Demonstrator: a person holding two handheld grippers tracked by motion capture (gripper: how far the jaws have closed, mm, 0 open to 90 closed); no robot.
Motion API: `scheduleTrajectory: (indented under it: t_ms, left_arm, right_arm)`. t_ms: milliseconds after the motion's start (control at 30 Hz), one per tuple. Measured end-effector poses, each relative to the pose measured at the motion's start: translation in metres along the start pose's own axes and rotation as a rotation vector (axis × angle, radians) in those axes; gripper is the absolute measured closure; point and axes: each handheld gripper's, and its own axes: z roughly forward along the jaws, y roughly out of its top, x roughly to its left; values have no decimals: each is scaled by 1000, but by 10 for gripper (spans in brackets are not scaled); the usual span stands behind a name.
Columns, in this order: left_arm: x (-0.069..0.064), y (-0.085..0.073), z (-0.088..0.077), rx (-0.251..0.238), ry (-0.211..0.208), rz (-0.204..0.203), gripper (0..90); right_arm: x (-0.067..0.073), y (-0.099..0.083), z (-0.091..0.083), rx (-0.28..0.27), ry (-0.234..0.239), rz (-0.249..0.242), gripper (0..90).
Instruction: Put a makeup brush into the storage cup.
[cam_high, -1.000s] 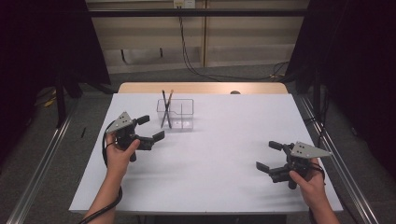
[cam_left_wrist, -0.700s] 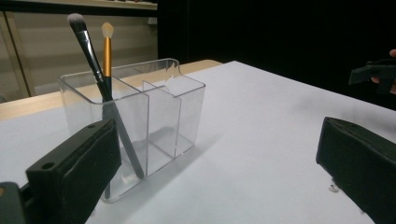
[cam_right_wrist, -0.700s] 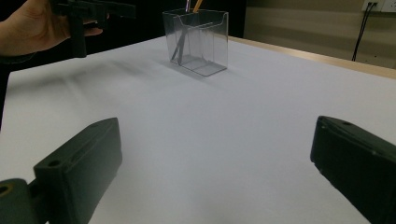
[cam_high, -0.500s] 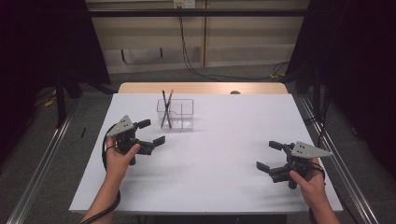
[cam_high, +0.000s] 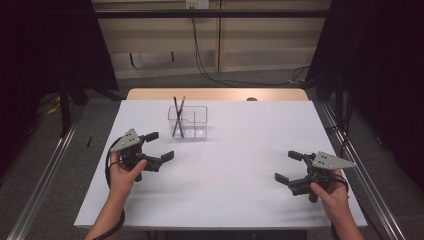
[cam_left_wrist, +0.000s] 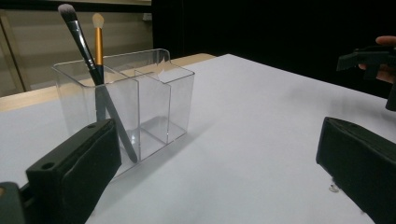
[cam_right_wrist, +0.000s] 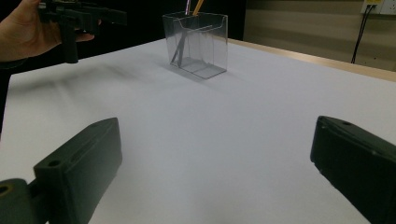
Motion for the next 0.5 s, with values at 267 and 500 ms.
scheduleTrajectory:
  t_ms: [267,500]
  left_arm:
    - [-2,-1,-3,6,0,2,0]
    - [-4,-3,-5,5,-10,7,0]
  right_arm:
    - [1,0,1,-3,1,-2,18]
    - [0,0,0,-4,-1,0,18]
